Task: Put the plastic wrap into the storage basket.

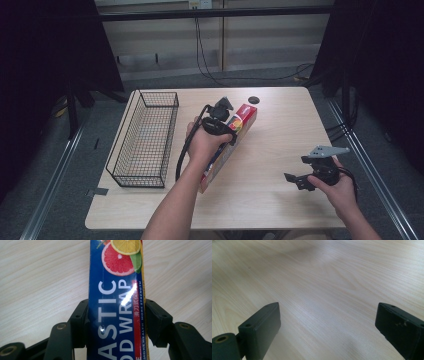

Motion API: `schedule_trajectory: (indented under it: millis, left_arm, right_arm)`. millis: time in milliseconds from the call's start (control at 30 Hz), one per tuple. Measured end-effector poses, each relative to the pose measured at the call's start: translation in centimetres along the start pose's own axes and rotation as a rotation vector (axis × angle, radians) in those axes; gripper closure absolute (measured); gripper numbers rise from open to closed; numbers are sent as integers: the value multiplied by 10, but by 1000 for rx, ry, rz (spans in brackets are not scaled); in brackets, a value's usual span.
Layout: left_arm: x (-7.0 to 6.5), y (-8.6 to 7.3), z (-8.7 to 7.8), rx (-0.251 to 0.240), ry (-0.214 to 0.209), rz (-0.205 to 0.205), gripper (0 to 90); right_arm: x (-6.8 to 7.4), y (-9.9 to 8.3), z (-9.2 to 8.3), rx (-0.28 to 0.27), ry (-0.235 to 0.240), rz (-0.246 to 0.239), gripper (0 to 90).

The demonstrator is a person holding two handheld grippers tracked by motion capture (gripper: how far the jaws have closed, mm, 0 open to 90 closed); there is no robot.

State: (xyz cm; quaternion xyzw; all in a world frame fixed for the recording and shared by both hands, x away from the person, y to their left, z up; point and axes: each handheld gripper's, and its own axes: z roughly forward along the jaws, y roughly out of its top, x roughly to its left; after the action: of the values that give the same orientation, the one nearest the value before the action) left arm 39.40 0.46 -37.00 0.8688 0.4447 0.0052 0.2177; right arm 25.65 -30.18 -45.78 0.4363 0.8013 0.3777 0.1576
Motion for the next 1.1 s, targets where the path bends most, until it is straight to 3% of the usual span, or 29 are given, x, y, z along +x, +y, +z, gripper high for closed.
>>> schedule_trajectory:
  millis: [367, 500, 567, 1033, 1100]
  left_arm:
    - [9, -4, -14, -16, 12, -45, 444]
    - [13, -5, -20, -13, 13, -36, 444]
    - [15, -6, -22, -21, 10, -59, 444]
    - [28, -10, -38, -26, 47, -83, 443]
    - [30, -12, -41, -29, 52, -103, 443]
  right_arm:
    - [1, 0, 0, 0, 5, -2, 55]
    - [1, 0, 1, 1, 5, -3, 55]
    - [1, 0, 0, -1, 6, -2, 54]
    - [1, 0, 1, -8, 12, 0, 35]
    - [1, 0, 1, -9, 11, 1, 31]
